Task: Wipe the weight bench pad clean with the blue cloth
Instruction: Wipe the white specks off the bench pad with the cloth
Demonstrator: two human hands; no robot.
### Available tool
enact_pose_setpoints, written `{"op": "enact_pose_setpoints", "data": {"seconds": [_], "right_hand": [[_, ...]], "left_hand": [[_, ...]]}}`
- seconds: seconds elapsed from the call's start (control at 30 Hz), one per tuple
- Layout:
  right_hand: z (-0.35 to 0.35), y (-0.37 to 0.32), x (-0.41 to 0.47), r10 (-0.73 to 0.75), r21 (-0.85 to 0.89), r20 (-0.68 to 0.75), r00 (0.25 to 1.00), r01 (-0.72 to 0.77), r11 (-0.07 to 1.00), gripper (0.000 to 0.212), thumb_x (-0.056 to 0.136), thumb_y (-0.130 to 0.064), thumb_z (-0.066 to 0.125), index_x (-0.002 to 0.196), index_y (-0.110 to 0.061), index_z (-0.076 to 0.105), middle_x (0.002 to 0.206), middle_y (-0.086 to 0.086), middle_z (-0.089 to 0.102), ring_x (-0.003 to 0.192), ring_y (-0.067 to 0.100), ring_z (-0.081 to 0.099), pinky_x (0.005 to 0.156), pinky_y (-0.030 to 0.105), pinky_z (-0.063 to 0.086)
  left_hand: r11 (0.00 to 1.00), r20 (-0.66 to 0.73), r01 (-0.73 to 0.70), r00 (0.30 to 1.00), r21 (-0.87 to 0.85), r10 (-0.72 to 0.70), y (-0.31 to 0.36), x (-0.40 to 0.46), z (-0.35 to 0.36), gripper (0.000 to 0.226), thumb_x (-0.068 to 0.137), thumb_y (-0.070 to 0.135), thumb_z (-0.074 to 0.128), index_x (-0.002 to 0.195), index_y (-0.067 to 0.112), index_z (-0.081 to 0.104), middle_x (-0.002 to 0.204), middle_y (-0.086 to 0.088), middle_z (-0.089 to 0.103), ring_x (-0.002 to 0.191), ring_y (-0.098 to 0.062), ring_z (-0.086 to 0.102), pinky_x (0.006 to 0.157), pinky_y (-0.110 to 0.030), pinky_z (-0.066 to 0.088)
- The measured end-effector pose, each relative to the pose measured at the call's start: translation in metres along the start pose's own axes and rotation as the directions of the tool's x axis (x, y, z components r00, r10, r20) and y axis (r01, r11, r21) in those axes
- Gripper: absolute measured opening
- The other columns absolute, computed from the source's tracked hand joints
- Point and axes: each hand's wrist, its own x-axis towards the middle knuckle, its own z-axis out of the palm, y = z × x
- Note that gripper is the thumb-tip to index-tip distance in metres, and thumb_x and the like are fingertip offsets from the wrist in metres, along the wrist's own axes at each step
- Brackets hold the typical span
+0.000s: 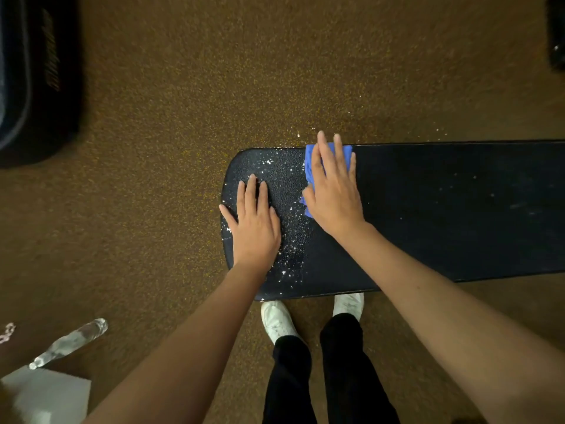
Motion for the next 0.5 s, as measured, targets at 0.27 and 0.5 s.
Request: {"op": "enact_pose_setpoints", "data": {"seconds": [0.27,0.5], "right_hand": [[-0.008,0.018,0.011,0.165,-0.014,-0.004,0.986,-0.166,0.986,0.068,0.090,-0.022,0.049,0.146,0.001,0.018,0.157,0.016,0.004,0.144,0.034,0.001,0.114,0.053,0.004],[-0.005,-0.036,0.046,-0.005,-0.026,0.052,0.999,0.006,1.000,0.066,0.094,-0.030,0.043,0.147,-0.002,0.016,0.158,0.011,0.004,0.144,0.033,-0.001,0.114,0.053,0.002]], "left_hand": [[1.000,-0.022,0.020,1.000,-0.004,-0.021,-0.002,0.002,0.000,0.060,0.090,0.034,0.010,0.142,0.013,0.031,0.154,-0.007,0.016,0.143,-0.026,0.008,0.107,-0.066,0.005],[0.999,-0.015,0.036,0.999,0.004,-0.036,-0.007,0.003,-0.003,0.062,0.089,0.035,0.007,0.143,0.012,0.028,0.155,-0.006,0.014,0.143,-0.021,0.007,0.107,-0.065,0.003]]}}
